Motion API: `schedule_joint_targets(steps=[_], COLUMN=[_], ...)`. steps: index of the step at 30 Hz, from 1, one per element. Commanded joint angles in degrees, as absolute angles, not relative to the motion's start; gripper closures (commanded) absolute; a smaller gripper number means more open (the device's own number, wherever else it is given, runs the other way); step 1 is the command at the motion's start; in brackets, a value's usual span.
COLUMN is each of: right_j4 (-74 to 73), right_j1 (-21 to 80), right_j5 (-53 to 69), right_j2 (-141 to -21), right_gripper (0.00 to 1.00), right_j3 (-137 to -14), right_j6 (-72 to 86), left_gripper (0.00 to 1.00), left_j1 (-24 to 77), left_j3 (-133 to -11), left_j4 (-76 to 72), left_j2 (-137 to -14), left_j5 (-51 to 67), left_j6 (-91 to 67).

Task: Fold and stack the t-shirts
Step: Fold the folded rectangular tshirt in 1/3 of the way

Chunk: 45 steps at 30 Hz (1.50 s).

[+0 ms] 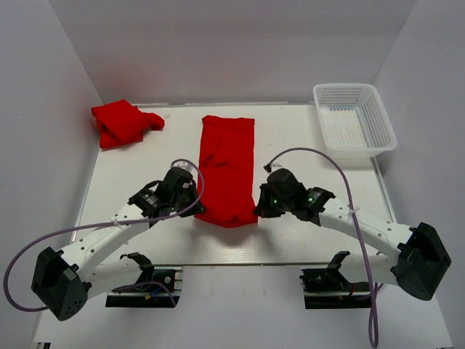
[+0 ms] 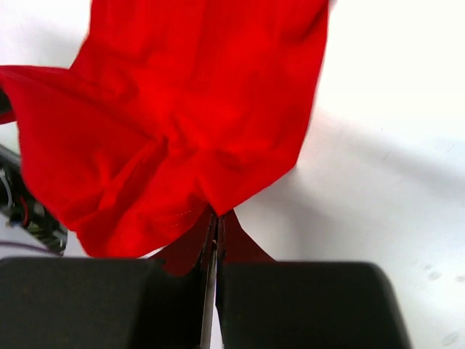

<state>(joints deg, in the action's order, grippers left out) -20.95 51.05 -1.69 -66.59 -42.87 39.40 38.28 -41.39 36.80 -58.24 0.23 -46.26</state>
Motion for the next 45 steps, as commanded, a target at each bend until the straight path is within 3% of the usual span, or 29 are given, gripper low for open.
schedule_joint_targets(steps=[1, 10, 32, 45], right_j4=[-20.0, -18.9, -13.9, -8.6], right_j1=[47.6, 39.9, 29.7, 27.0], right_j5=[-2.4, 3.2, 11.2, 16.6], right_j2=[-68.9, -78.5, -102.8, -113.8], right_gripper=[1.00, 1.00, 1.00, 1.00], right_j3=[-48.7, -59.3, -76.5, -83.6], right_j6=[33.7, 27.3, 22.2, 21.7], left_gripper=[1.00, 1.00, 1.00, 1.00], left_j1=[36.2, 29.0, 18.4, 15.6], left_j3=[-47.8, -55.9, -73.5, -77.3], left_j4=[34.6, 32.0, 18.9, 16.4], left_j2=[-61.4, -71.0, -102.7, -110.1], left_j5=[-4.4, -8.3, 6.3, 5.7], left_j6=[-41.8, -37.6, -28.2, -27.2])
